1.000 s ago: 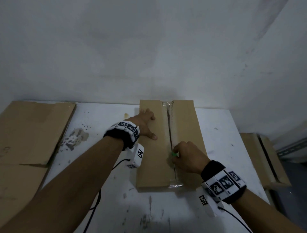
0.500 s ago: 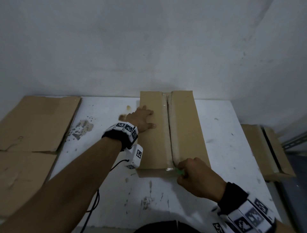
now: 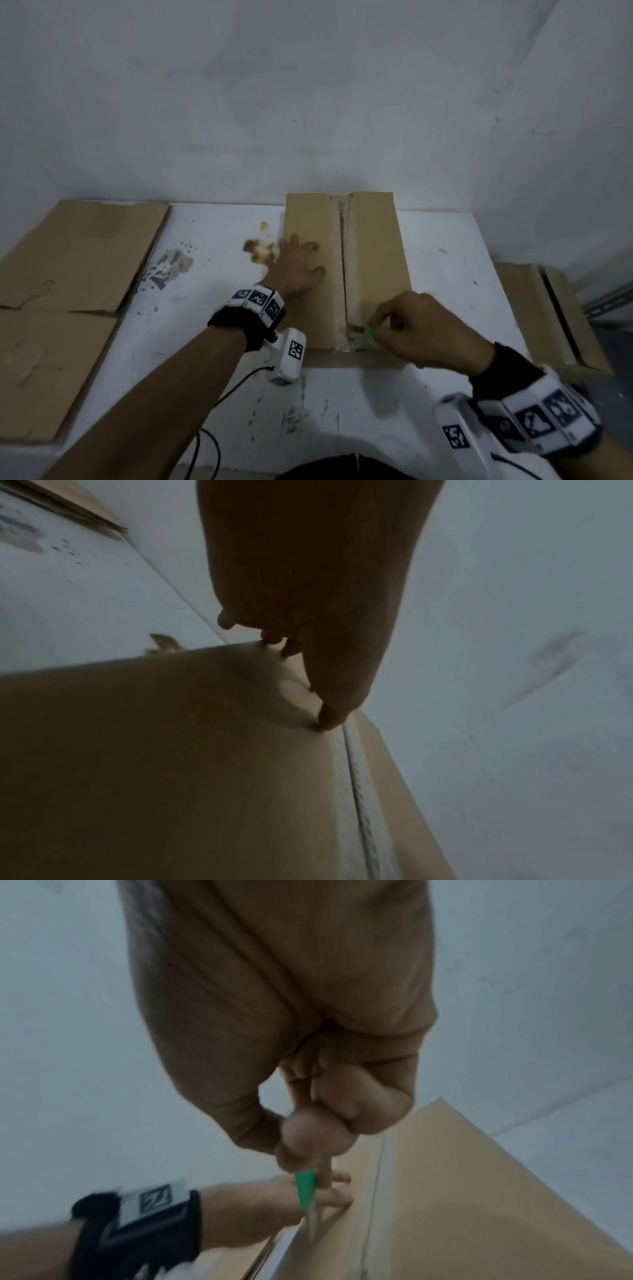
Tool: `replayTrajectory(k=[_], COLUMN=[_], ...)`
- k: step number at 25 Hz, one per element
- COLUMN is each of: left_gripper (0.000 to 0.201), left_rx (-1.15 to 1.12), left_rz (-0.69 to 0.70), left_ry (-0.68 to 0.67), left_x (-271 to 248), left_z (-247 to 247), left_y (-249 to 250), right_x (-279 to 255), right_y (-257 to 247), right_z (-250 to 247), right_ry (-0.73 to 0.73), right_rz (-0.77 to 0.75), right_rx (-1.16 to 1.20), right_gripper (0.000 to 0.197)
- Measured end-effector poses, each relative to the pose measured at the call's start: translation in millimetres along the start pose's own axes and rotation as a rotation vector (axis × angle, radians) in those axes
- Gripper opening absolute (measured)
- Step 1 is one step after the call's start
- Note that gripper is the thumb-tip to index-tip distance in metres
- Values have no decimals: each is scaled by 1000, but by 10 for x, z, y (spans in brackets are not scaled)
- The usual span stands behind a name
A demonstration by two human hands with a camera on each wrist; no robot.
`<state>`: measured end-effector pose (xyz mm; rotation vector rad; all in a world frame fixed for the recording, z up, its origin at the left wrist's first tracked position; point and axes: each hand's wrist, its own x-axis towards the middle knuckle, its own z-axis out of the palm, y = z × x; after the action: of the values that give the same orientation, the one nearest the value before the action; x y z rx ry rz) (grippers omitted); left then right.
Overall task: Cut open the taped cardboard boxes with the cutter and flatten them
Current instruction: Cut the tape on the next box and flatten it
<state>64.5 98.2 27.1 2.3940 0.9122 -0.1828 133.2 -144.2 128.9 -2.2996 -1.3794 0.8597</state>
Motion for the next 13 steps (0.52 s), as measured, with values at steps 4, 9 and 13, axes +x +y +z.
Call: replayTrajectory(k=[4,9,13], left_gripper=[100,128,135], left_rx=[-16,-38,-86], left_rz=[-58,-149,-197], left_ry=[27,9,2], left_x=[-46,-15,61], left_z=[151,174,185], left_y=[63,168,165], right_x=[303,916,1229], right_y=[246,532,572], right_z=[-102,120,224], right_ry=[273,411,402], right_rz=[108,419,388], right_rx=[199,846,1319], right_gripper=[15,19,16])
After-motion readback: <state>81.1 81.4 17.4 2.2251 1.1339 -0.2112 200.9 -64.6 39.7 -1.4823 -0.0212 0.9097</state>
